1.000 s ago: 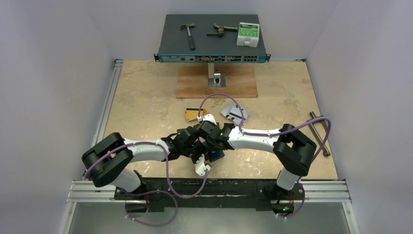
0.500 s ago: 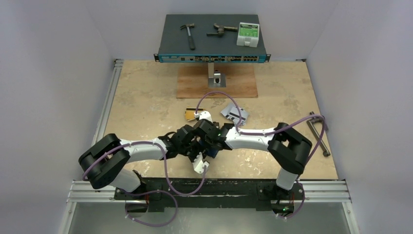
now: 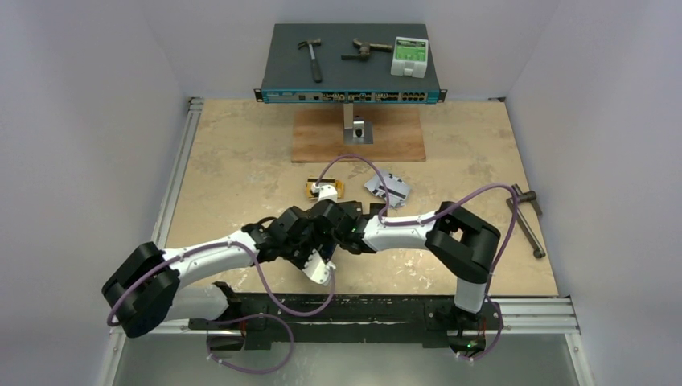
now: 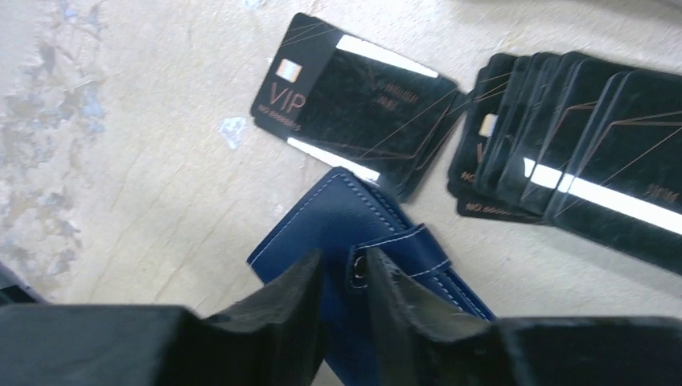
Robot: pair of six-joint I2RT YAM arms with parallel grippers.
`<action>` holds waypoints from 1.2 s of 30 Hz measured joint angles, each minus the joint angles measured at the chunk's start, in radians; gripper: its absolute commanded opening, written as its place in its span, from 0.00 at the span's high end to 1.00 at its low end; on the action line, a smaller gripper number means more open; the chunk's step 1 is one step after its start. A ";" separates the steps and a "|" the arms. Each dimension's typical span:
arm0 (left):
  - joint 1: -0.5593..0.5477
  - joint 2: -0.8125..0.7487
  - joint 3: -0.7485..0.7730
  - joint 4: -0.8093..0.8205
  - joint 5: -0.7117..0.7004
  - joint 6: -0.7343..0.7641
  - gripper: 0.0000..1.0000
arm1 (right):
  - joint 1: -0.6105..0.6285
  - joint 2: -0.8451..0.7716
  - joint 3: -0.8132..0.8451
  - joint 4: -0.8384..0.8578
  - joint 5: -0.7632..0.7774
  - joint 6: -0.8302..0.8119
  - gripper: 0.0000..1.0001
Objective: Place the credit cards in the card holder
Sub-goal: Close the card holder at the center of the board, then reset both arms
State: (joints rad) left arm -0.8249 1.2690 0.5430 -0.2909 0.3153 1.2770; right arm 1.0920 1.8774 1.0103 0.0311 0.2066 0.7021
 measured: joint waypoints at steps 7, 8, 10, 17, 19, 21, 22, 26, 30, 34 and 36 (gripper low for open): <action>0.018 -0.085 0.032 -0.254 -0.005 -0.143 0.53 | 0.044 -0.028 -0.019 0.018 0.006 0.081 0.45; 0.021 -0.093 0.050 -0.305 0.010 -0.167 0.52 | 0.045 -0.033 -0.020 0.015 0.005 0.104 0.44; 0.032 -0.104 0.081 -0.397 0.043 -0.231 0.51 | 0.047 -0.035 -0.020 0.008 0.008 0.127 0.41; 0.214 -0.251 0.216 -0.577 0.242 -0.417 0.49 | 0.068 -0.070 -0.019 -0.036 0.090 0.216 0.38; 0.295 -0.276 0.263 -0.559 0.237 -0.428 0.49 | 0.072 -0.102 -0.024 -0.109 0.079 0.212 0.28; 0.408 -0.271 0.346 -0.516 0.190 -0.512 0.49 | 0.112 -0.148 -0.028 -0.208 0.087 0.209 0.22; 0.460 -0.250 0.394 -0.497 0.169 -0.544 0.49 | 0.137 -0.166 -0.026 -0.265 0.086 0.205 0.20; 0.558 -0.189 0.495 -0.453 0.133 -0.648 0.48 | 0.192 -0.200 -0.002 -0.455 0.079 0.187 0.14; 0.593 -0.192 0.496 -0.444 0.121 -0.730 0.44 | 0.161 -0.216 0.012 -0.601 0.086 0.175 0.11; 0.636 -0.194 0.496 -0.413 0.109 -0.797 0.40 | 0.083 -0.237 0.024 -0.684 0.109 0.156 0.10; 0.657 -0.194 0.497 -0.401 0.101 -0.832 0.30 | 0.026 -0.257 0.052 -0.710 0.129 0.136 0.10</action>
State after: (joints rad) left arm -0.1677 1.0748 1.0397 -0.6918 0.4168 0.4454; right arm 1.1179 1.6203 1.0622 -0.6788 0.3355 0.8383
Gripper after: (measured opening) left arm 0.592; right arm 0.896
